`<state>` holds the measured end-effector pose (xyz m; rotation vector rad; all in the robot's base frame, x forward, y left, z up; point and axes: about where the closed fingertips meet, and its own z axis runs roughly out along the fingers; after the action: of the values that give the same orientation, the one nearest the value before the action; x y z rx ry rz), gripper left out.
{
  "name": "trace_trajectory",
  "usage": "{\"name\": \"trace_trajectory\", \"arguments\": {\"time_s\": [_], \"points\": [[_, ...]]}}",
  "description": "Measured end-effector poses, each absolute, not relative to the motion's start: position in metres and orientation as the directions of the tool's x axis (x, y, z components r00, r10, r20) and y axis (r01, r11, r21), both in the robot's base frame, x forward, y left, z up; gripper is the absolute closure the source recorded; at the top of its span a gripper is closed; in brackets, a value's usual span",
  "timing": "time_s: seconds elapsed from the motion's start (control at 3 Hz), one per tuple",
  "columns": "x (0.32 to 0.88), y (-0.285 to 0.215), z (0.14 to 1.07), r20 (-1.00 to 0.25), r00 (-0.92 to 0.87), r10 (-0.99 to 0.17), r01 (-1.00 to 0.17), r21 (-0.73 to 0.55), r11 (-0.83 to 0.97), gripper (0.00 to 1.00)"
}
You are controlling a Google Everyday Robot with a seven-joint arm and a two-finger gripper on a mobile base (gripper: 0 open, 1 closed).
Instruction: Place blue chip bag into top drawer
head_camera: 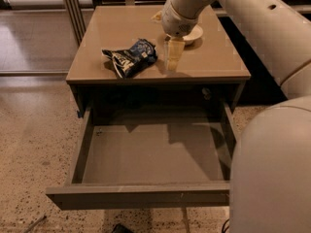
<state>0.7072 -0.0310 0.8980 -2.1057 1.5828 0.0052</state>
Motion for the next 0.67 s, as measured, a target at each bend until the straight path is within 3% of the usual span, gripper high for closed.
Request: {"name": "trace_trajectory", "arguments": {"time_s": [0.67], "points": [[0.763, 0.040, 0.863, -0.284, 0.466, -0.838, -0.862, -0.359, -0.358, 0.00]]}}
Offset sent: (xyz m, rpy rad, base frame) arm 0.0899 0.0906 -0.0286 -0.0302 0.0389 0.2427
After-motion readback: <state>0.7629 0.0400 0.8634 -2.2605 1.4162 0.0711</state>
